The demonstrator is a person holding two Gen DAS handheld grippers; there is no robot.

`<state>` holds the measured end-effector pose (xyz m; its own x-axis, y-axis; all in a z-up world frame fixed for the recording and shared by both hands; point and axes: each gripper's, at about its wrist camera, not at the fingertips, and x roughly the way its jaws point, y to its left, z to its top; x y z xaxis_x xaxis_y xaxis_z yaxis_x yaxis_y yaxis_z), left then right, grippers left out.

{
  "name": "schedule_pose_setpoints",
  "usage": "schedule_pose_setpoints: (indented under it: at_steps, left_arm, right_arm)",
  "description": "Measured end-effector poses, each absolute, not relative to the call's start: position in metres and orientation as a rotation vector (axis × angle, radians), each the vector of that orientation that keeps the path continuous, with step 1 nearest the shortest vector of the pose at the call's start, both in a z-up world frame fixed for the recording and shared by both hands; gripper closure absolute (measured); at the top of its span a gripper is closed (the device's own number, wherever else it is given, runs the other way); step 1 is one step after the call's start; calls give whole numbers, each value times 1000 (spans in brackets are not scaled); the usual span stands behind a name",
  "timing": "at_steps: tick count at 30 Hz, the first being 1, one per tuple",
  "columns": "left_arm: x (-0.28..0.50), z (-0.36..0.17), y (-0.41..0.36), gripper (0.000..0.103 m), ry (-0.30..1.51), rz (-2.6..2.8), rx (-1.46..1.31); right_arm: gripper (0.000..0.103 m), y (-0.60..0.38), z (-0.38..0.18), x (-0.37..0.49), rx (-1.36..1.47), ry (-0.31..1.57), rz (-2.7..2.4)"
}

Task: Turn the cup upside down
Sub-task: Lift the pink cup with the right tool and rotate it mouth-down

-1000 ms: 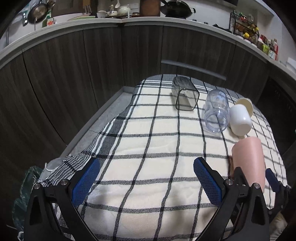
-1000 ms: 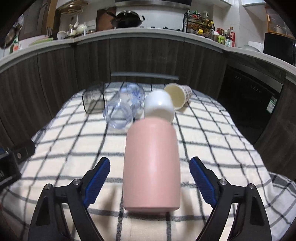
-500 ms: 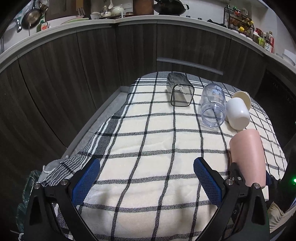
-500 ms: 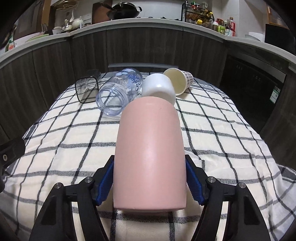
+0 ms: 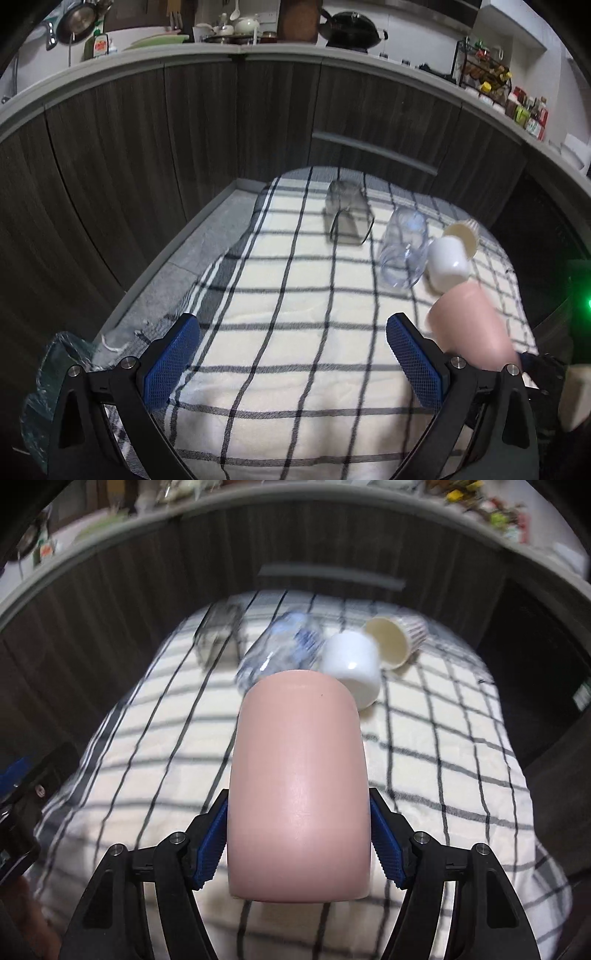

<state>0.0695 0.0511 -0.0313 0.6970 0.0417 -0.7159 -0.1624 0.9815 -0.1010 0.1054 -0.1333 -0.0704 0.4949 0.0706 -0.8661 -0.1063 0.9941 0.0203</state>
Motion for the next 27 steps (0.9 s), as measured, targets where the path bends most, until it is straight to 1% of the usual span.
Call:
schedule_pose_setpoints:
  at_steps: [2, 5, 8, 11, 14, 20, 27]
  left_arm:
    - [69, -20, 50, 0, 776, 110, -162]
    - [72, -8, 49, 0, 767, 96, -177]
    - [75, -1, 49, 0, 761, 82, -210]
    - [82, 0, 50, 0, 771, 78, -242]
    - [88, 0, 52, 0, 783, 81, -273]
    - [102, -7, 61, 0, 800, 117, -327]
    - [112, -18, 70, 0, 828, 143, -356]
  right_arm:
    - [34, -134, -66, 114, -38, 1162, 145]
    - [34, -131, -66, 127, -55, 1392, 210]
    - [34, -128, -68, 134, -90, 1562, 230]
    - [34, -122, -73, 141, -126, 1695, 241]
    - [34, -115, -87, 151, -156, 1862, 256]
    - [34, -102, -110, 170, -307, 1995, 235]
    - [34, -92, -133, 192, -420, 2028, 206]
